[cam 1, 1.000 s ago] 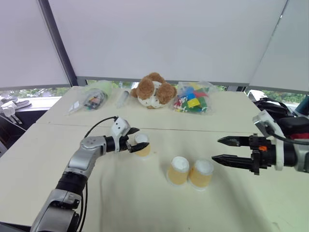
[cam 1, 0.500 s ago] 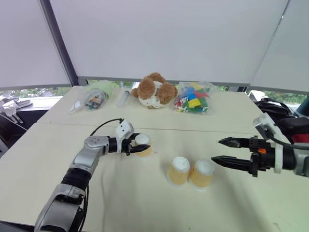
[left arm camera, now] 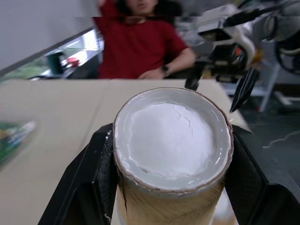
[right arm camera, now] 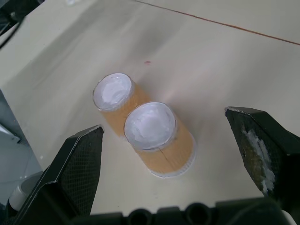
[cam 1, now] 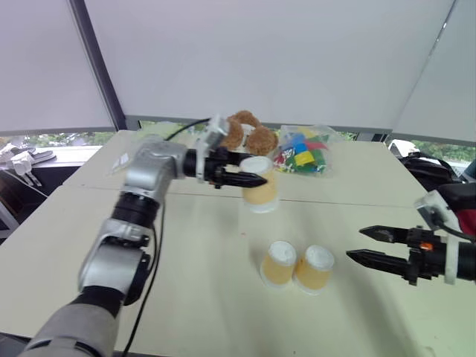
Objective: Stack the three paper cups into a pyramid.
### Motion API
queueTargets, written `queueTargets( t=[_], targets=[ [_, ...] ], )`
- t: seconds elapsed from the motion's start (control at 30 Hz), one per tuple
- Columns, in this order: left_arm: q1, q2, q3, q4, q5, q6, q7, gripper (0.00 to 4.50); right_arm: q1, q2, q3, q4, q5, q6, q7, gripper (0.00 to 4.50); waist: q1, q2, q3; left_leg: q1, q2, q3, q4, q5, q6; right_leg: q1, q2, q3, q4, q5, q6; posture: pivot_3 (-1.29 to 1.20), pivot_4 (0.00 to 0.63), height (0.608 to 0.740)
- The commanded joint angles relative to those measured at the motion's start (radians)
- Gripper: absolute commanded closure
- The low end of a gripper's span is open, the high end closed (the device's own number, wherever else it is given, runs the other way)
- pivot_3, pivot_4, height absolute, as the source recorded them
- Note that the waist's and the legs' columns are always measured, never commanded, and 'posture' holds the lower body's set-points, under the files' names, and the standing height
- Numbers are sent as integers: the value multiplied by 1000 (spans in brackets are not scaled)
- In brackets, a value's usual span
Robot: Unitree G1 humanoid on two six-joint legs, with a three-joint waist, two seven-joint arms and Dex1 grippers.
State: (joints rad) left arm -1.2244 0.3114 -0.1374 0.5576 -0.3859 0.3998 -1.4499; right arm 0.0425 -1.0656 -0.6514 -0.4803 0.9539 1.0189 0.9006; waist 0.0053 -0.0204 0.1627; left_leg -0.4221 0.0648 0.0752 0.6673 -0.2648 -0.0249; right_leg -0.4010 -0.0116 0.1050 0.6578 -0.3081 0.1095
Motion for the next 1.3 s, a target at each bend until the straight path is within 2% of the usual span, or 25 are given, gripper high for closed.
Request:
queueTargets(
  t=[0.03, 0.2, 0.43, 0.97, 1.03, 1.1, 1.13, 1.3],
  targets=[
    [-26, -63, -34, 28, 28, -80, -34, 2082, 33, 4, -96, -88, 47, 31, -22, 0, -1, 0, 0, 0, 0, 0, 0, 0, 0, 0, 0, 0, 0, 0, 0, 0, 150, 740],
    [-34, -178, -64, 137, 69, -160, -38, 2082, 102, 71, -184, -177, 125, 73, -101, 0, -17, 0, 0, 0, 0, -1, 0, 0, 0, 0, 0, 0, 0, 0, 0, 0, 150, 740],
    [-21, -239, -95, 208, 134, -265, -73, 2082, 137, 98, -199, -222, 182, 69, -184, 0, -19, 0, 0, 0, 0, -1, 0, 0, 0, -1, 0, 0, 0, 0, 0, 0, 150, 740],
    [32, -249, -122, 208, 204, -311, -94, 2082, 103, 99, -64, -193, 159, -14, -251, 0, -17, 0, 0, -1, 0, -1, 0, 0, 0, 0, 0, 0, 0, 0, 0, 0, 150, 740],
    [44, -254, -121, 201, 206, -314, -83, 1027, 98, 97, -53, -187, 155, -23, -251, 0, -16, 0, 0, -1, 0, -1, 0, 0, 0, 0, 0, 0, 0, 0, 0, 0, 150, 740],
    [54, -257, -118, 192, 207, -311, -78, 217, 95, 95, -48, -184, 152, -30, -251, 0, -17, 0, 0, -1, 0, -1, 0, 0, 0, 0, 0, 0, 0, 0, 0, 0, 150, 740],
    [58, -257, -118, 187, 209, -314, -75, 94, 95, 94, -46, -183, 151, -32, -251, 0, -17, 0, 0, -1, 0, -1, 0, 0, 0, 0, 0, 0, 0, 0, 0, 0, 150, 740],
    [41, -259, -101, 176, 194, -287, -53, 94, 102, 94, -42, -182, 148, -40, -250, 0, -16, 0, 0, -1, 0, -1, 0, 0, 0, 0, 0, 0, 0, 0, 0, 0, 150, 740]
  ],
)
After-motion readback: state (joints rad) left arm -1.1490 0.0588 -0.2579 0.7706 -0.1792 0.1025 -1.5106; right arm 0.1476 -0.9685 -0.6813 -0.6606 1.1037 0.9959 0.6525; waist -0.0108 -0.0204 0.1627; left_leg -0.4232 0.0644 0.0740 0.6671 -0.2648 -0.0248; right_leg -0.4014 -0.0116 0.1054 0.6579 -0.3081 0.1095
